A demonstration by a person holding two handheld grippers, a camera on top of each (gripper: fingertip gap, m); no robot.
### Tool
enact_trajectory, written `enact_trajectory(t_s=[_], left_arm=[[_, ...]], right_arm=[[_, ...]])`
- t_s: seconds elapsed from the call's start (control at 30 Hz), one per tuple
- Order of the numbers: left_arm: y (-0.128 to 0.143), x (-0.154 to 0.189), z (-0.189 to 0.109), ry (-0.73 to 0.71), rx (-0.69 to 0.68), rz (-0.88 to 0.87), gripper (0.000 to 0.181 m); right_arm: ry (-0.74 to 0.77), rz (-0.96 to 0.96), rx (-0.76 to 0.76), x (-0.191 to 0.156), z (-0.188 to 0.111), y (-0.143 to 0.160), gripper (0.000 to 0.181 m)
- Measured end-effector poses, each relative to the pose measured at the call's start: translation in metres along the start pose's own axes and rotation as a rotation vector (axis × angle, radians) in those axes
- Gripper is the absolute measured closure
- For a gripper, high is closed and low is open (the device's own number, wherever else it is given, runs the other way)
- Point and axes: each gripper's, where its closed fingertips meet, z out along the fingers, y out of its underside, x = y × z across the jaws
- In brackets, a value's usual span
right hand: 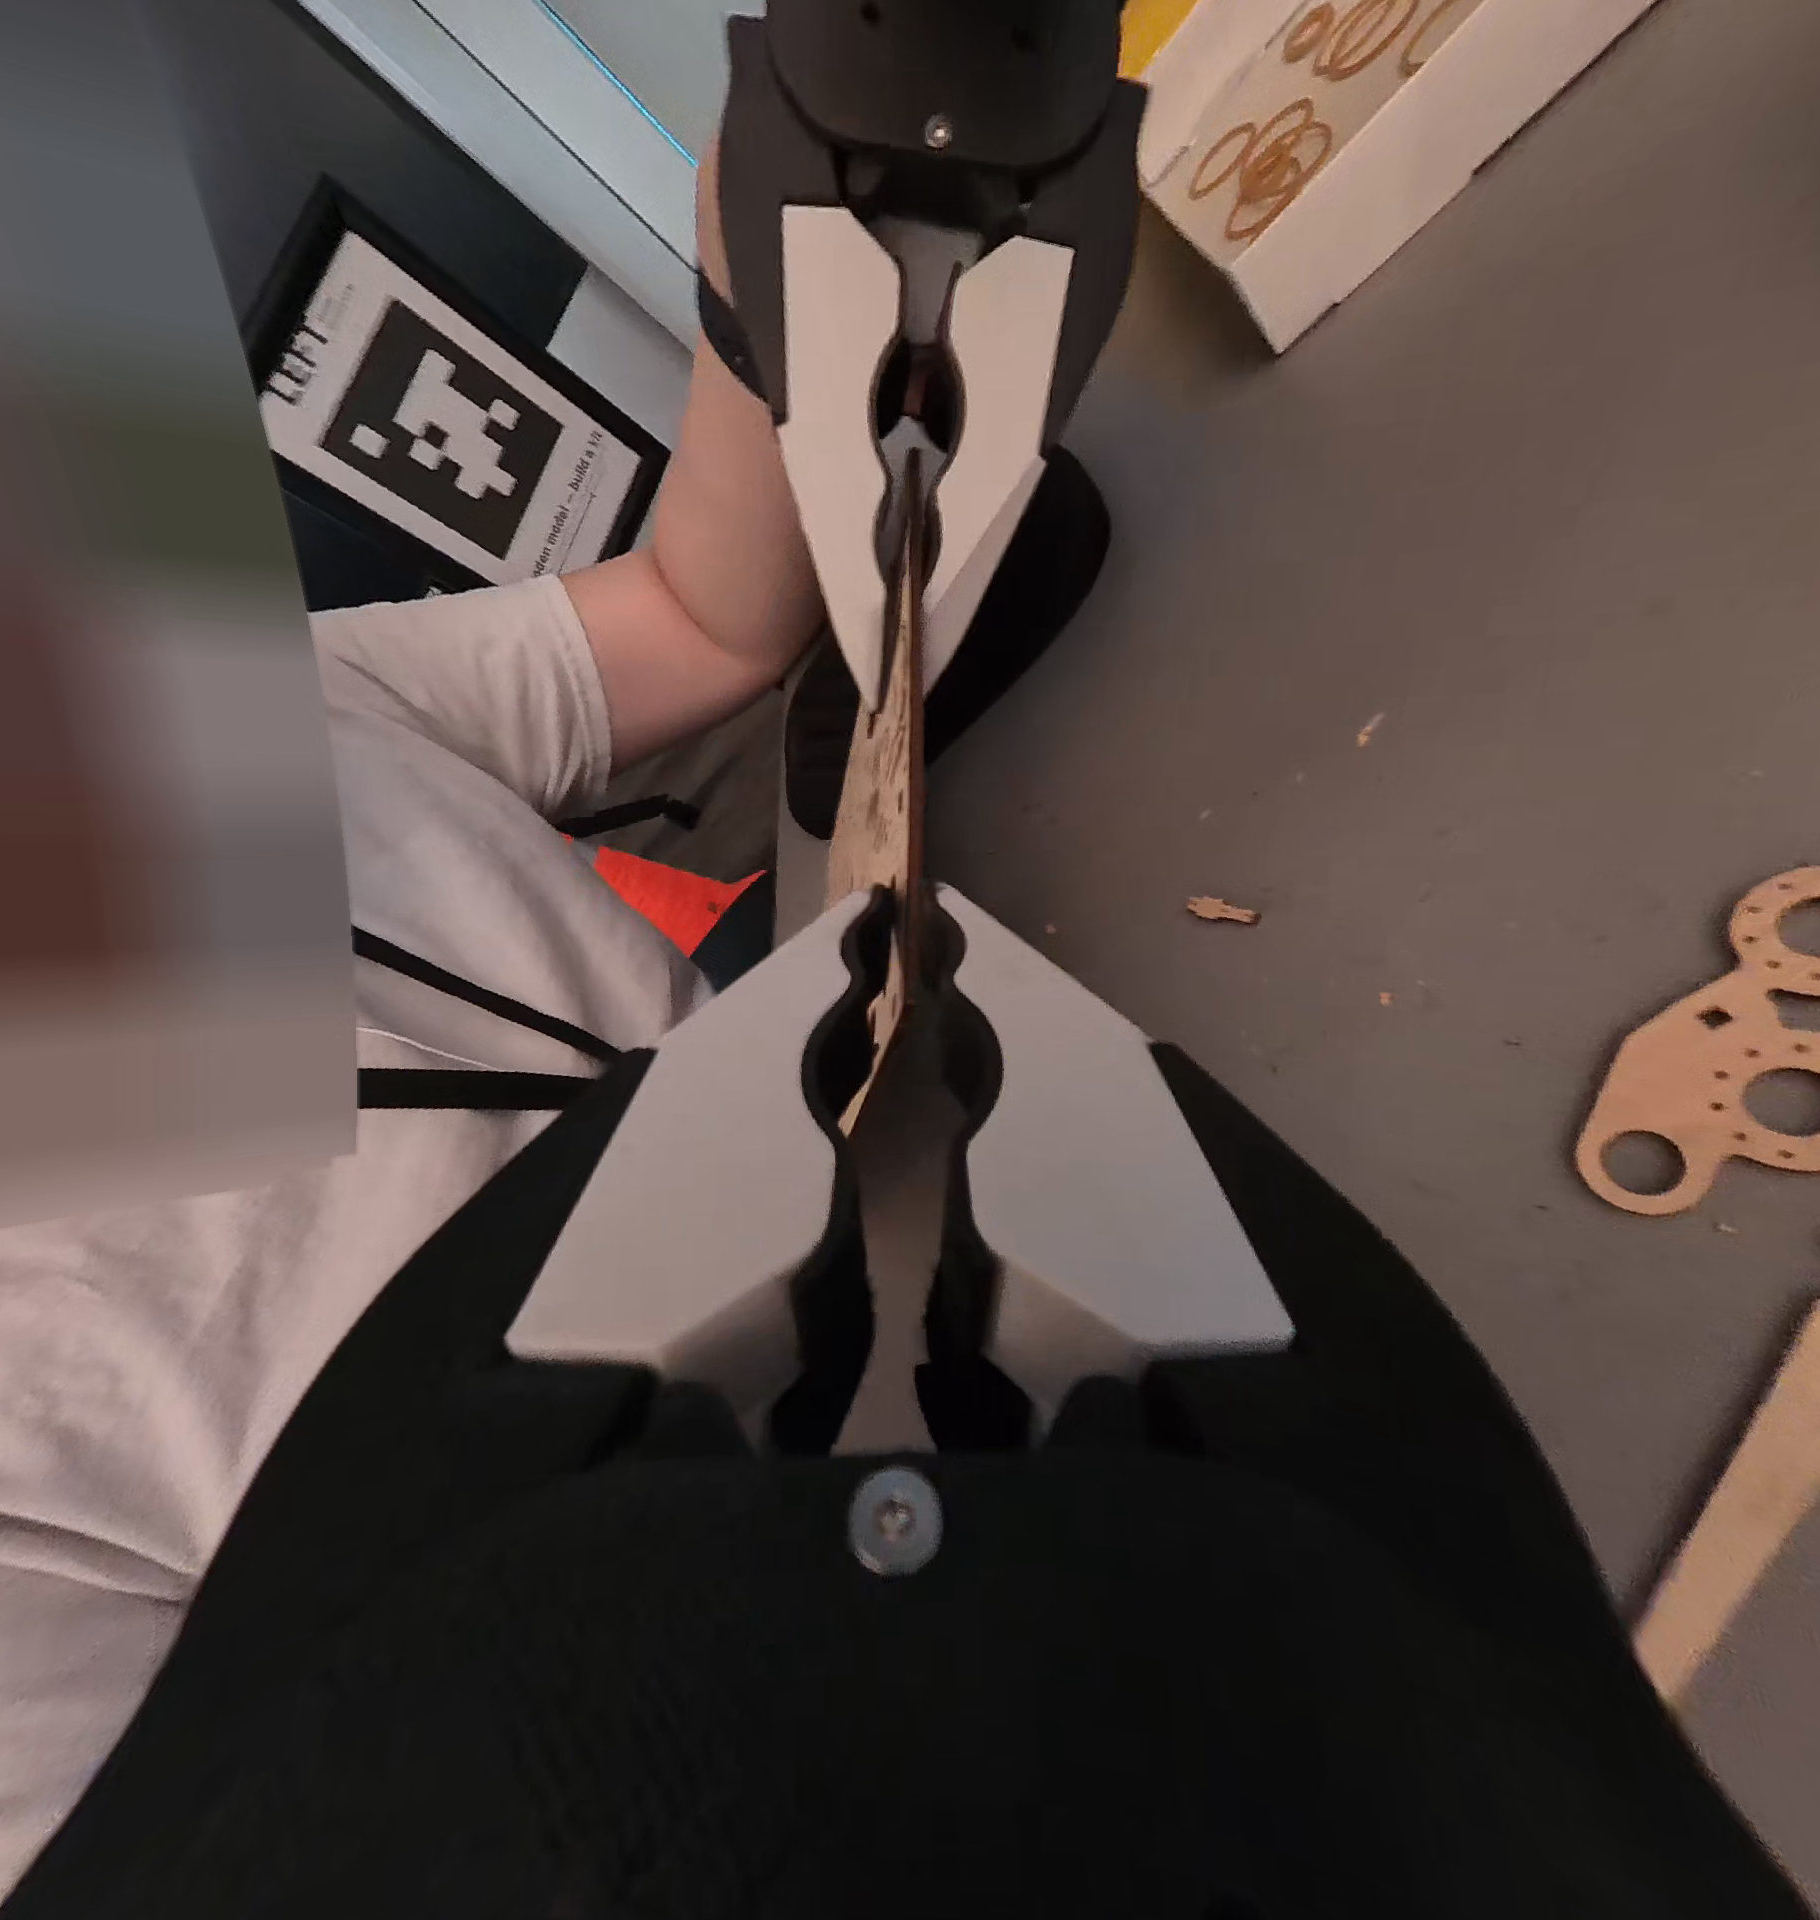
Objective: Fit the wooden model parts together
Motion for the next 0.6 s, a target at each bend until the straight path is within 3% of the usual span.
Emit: enact_trajectory(t_s=[0.1, 0.2, 0.3, 0.37, 0.43, 0.6], left_arm=[[-0.003, -0.005, 0.001, -0.013, 0.017, -0.016, 0.179], [-0.004, -0.004, 0.001, -0.014, 0.021, -0.01, 0.18], [-0.006, -0.003, 0.002, -0.028, 0.024, 0.026, 0.179], [-0.008, -0.001, 0.002, -0.035, 0.029, 0.045, 0.179], [-0.007, 0.002, 0.002, -0.036, 0.025, 0.071, 0.179], [-0.002, -0.003, 0.0, -0.036, 0.009, 0.018, 0.179]], right_arm=[[0.191, -0.108, 0.046, 0.017, -0.009, -0.02, 0.161], [0.289, -0.264, 0.089, 0.002, -0.002, -0.056, 0.147], [0.294, -0.25, -0.093, 0.0, 0.028, -0.053, 0.143], [0.238, -0.155, -0.218, 0.002, 0.042, -0.041, 0.147], [0.155, -0.077, -0.256, 0.0, 0.048, -0.037, 0.177], [0.159, -0.082, -0.274, 0.006, 0.044, -0.033, 0.178]])
